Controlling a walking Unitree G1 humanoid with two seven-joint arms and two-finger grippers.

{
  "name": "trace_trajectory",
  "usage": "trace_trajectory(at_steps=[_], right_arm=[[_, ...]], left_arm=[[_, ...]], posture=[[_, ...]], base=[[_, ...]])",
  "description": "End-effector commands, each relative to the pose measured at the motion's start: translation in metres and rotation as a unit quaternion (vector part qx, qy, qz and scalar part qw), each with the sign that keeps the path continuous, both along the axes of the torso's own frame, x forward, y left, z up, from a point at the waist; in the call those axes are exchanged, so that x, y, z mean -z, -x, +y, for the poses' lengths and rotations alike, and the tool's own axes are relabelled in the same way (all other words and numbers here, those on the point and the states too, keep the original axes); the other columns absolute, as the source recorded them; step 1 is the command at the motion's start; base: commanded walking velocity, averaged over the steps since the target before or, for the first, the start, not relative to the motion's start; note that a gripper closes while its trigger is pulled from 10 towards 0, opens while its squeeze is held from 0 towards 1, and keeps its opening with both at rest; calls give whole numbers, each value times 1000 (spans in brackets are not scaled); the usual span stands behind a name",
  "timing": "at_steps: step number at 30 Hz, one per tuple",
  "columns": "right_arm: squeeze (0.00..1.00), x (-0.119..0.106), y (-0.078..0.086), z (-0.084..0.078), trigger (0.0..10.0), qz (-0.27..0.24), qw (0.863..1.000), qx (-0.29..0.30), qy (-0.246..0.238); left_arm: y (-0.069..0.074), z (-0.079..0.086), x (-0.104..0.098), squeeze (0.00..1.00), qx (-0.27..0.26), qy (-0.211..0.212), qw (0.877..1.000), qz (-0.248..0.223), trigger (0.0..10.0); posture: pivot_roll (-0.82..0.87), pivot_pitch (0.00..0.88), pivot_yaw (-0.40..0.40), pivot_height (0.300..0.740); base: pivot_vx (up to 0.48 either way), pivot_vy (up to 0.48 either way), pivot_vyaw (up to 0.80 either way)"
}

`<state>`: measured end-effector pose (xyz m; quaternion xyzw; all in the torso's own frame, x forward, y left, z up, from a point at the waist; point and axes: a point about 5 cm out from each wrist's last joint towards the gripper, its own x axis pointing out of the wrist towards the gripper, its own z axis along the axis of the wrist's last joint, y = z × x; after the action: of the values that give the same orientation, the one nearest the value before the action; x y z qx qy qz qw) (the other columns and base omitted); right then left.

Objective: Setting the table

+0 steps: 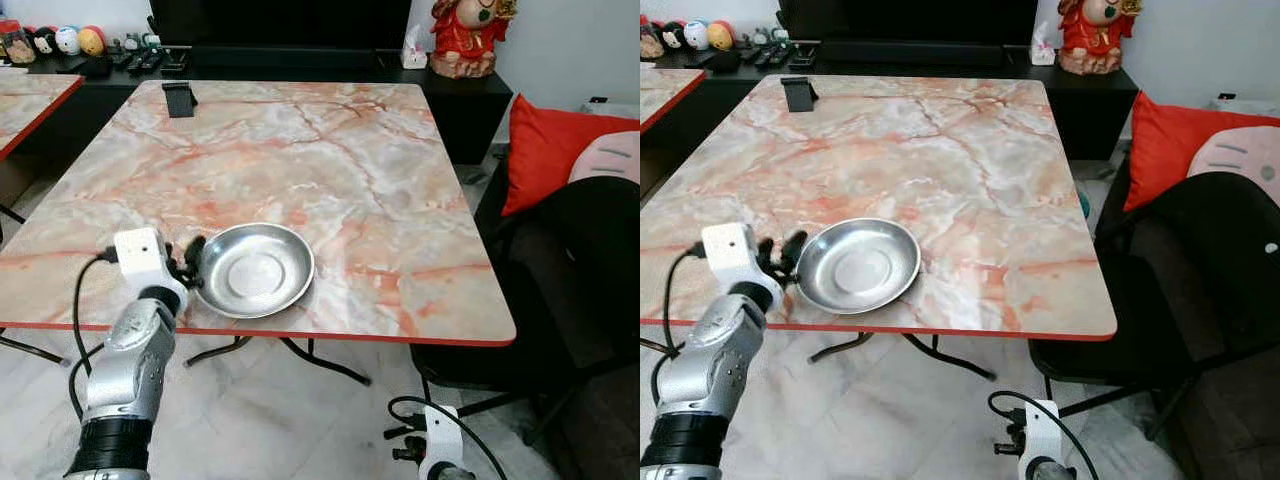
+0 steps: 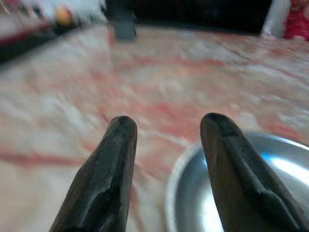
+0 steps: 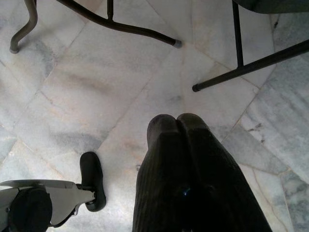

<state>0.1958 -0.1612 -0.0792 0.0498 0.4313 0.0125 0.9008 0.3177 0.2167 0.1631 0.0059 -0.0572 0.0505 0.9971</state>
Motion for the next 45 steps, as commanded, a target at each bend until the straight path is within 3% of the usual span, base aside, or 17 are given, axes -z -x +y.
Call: trace_trajectory(at_steps=[1, 6, 8, 13, 16, 29, 45], right_arm=[[0, 2, 3, 0, 10000, 7, 1000, -2, 0], [0, 1, 2, 0, 10000, 5, 1000, -3, 0], [0, 1, 3, 0, 10000, 4, 1000, -2, -1], [0, 2, 3, 1, 10000, 1, 1000, 1, -1], [0, 2, 4, 0, 10000, 1, 1000, -3, 4], [0, 3, 5, 0, 10000, 2, 1000, -4, 6], [0, 3, 6, 1, 10000, 4, 1000, -3, 3]], left_arm=[[5, -3, -14, 0, -3, -55, 997, -47, 10000], [11, -21, -22, 0, 42, -113, 989, -91, 10000], [13, -31, -14, 0, 68, -114, 987, -90, 10000], [19, -37, 1, 0, 68, -102, 988, -88, 10000], [23, -34, 11, 0, 57, -108, 990, -77, 10000], [22, -28, 7, 0, 43, -108, 989, -91, 10000], [19, -30, 6, 0, 43, -78, 992, -94, 10000]], posture=[[8, 61, -13, 740], [8, 61, -13, 740], [9, 47, -7, 740], [-3, 39, -2, 740], [-5, 32, -2, 740], [-5, 21, 0, 740], [-2, 38, 4, 740]], base=[[0, 0, 0], [0, 0, 0], [0, 0, 0], [0, 0, 0], [0, 0, 0], [0, 0, 0], [0, 315, 0]])
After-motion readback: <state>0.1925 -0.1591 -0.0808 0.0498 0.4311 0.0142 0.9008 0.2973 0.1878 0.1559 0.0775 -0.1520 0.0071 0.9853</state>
